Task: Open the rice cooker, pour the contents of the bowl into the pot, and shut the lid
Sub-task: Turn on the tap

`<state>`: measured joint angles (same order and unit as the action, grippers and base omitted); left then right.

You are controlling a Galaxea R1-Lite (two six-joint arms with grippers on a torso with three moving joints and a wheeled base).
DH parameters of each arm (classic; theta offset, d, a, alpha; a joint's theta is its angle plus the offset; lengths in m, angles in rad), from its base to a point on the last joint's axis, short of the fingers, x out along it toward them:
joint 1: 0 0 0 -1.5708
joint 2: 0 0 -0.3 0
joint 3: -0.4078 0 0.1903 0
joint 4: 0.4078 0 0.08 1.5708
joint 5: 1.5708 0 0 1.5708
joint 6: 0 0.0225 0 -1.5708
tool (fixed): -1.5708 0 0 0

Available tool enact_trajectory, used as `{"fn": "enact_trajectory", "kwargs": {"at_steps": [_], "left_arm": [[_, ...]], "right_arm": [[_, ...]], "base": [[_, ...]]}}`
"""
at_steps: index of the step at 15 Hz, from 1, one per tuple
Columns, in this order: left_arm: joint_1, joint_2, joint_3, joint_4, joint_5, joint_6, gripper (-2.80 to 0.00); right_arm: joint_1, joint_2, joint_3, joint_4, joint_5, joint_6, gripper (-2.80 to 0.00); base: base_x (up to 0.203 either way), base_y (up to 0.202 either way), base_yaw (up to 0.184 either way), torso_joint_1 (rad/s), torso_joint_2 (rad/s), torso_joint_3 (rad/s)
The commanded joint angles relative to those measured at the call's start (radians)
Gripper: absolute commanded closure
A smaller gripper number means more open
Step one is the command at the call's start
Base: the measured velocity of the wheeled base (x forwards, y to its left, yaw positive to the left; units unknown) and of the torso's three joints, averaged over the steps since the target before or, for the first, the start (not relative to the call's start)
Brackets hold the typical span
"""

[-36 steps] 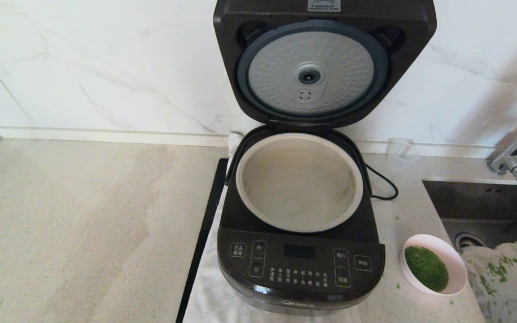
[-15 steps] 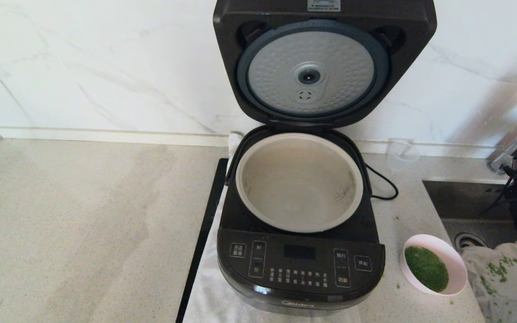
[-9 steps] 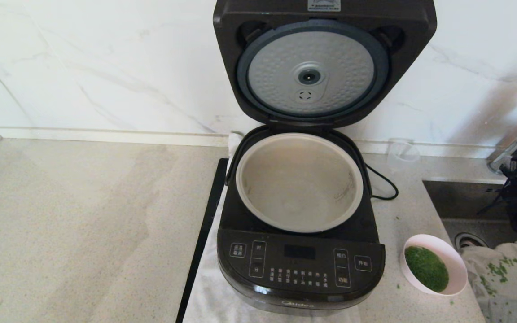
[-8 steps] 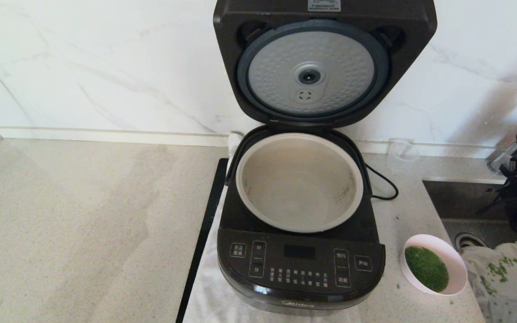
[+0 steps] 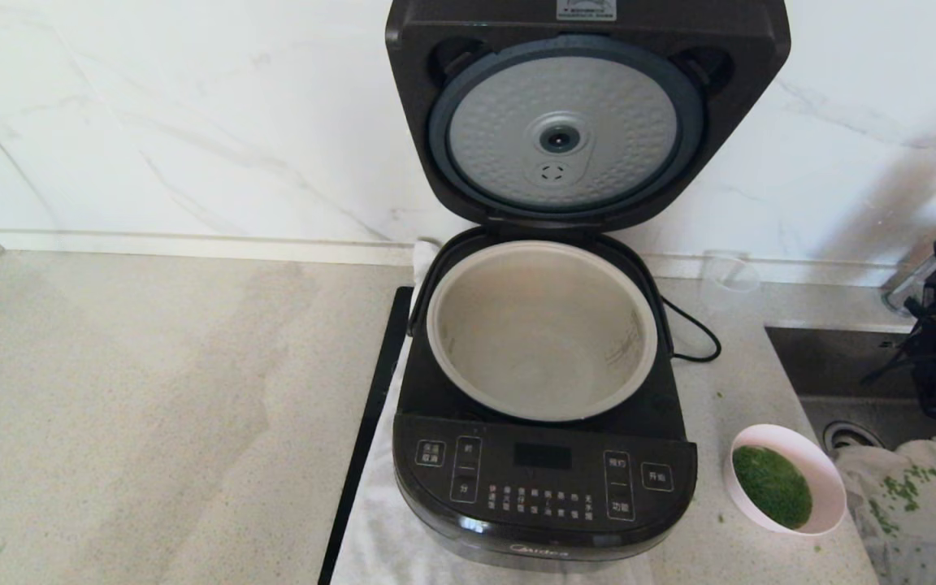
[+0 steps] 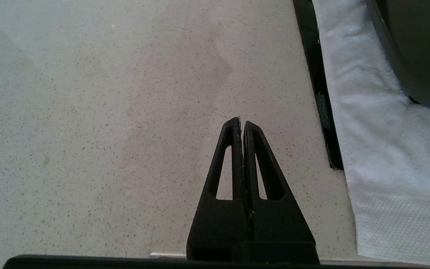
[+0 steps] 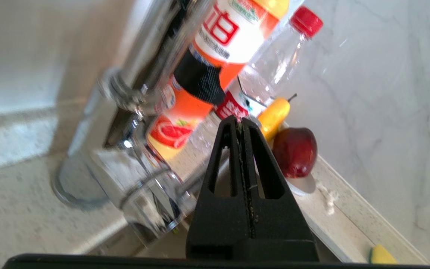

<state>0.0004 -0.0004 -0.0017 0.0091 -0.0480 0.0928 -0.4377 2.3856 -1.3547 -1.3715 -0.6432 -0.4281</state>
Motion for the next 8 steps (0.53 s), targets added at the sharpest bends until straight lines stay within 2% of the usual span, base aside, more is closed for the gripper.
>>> {"fn": "enact_trajectory", "kwargs": {"at_steps": [1, 4, 8], "left_arm": [[0.001, -0.001, 0.0, 0.0, 0.0, 0.001, 0.0], [0.0, -0.001, 0.0, 0.0, 0.0, 0.001, 0.0], [0.001, -0.001, 0.0, 0.0, 0.0, 0.001, 0.0]], "right_arm": [[0.008, 0.02, -0.032, -0.008, -0.006, -0.003, 0.0], [0.016, 0.04, -0.085, 0.0, -0.009, -0.006, 0.0], [0.016, 0.104, -0.206, 0.003, -0.011, -0.064, 0.0]], "base": [[0.0, 0.0, 0.0, 0.0, 0.0, 0.0], [0.0, 0.0, 0.0, 0.0, 0.0, 0.0], [0.0, 0.0, 0.0, 0.0, 0.0, 0.0]]}}
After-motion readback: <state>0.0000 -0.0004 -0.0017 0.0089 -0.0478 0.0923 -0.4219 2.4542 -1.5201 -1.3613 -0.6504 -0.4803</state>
